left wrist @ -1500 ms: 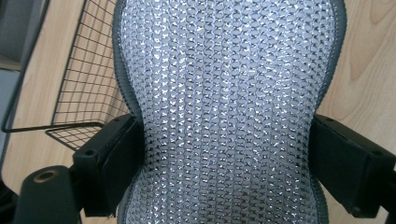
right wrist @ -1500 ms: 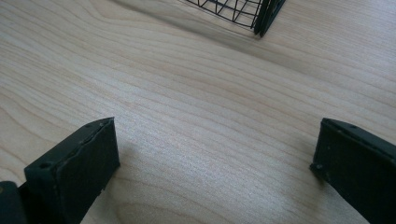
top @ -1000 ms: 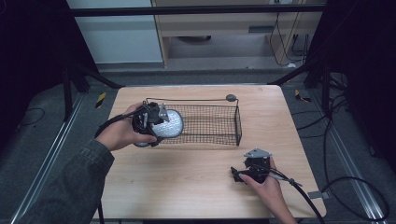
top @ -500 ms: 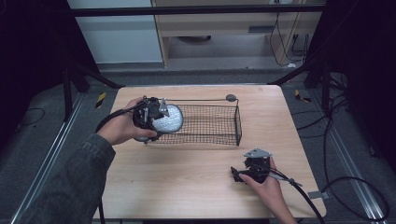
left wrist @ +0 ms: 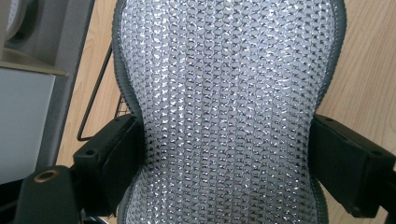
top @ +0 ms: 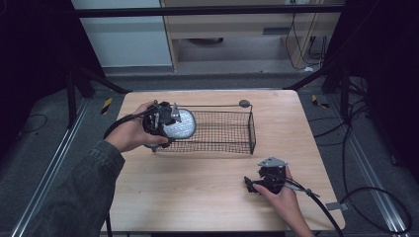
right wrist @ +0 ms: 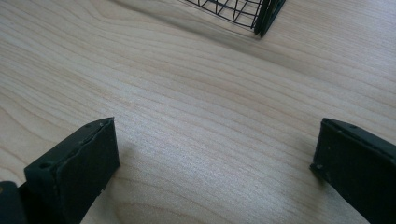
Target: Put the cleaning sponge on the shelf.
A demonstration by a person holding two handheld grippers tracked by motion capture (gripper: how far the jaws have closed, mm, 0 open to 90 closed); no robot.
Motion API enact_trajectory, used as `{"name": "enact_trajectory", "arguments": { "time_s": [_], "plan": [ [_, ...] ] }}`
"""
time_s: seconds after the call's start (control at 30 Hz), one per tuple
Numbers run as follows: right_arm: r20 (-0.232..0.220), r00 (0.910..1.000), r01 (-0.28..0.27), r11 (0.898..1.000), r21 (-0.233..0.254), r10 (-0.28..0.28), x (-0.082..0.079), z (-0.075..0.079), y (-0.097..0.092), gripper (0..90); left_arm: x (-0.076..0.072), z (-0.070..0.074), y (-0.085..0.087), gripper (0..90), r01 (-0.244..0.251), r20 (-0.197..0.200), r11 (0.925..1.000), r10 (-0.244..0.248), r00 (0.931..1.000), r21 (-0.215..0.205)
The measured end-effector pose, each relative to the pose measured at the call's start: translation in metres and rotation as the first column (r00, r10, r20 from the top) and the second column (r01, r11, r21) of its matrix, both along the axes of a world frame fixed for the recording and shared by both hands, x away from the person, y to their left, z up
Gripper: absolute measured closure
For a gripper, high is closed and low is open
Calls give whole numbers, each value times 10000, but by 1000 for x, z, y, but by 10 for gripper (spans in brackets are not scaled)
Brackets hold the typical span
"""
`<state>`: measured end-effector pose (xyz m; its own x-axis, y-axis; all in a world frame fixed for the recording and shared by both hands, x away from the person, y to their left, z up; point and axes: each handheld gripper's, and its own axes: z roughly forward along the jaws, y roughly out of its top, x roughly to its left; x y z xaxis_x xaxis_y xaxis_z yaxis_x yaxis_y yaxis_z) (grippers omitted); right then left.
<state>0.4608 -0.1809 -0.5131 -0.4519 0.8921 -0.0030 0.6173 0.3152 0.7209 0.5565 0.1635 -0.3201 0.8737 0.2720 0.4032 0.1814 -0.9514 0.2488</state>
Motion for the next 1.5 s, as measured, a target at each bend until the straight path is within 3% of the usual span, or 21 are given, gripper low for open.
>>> {"name": "enact_trajectory", "arguments": {
  "time_s": [0.47, 0.97, 1.5],
  "plan": [
    [-1, 10000, -1, 10000, 13, 1, 0, 0, 0, 4, 11, -7, -1, 147, 6, 28, 10000, -7, 10000, 97],
    [-1, 10000, -4, 10000, 13, 4, 0, 0, 0, 4, 38, -16, -1, 150, 224, 116, 9994, -227, 9997, 274],
    [2, 10000, -4, 10000, 10, 4, 0, 0, 0, 4, 43, -19, -9, 147, 550, 211, 9982, -555, 9982, 253]
  ]
}}
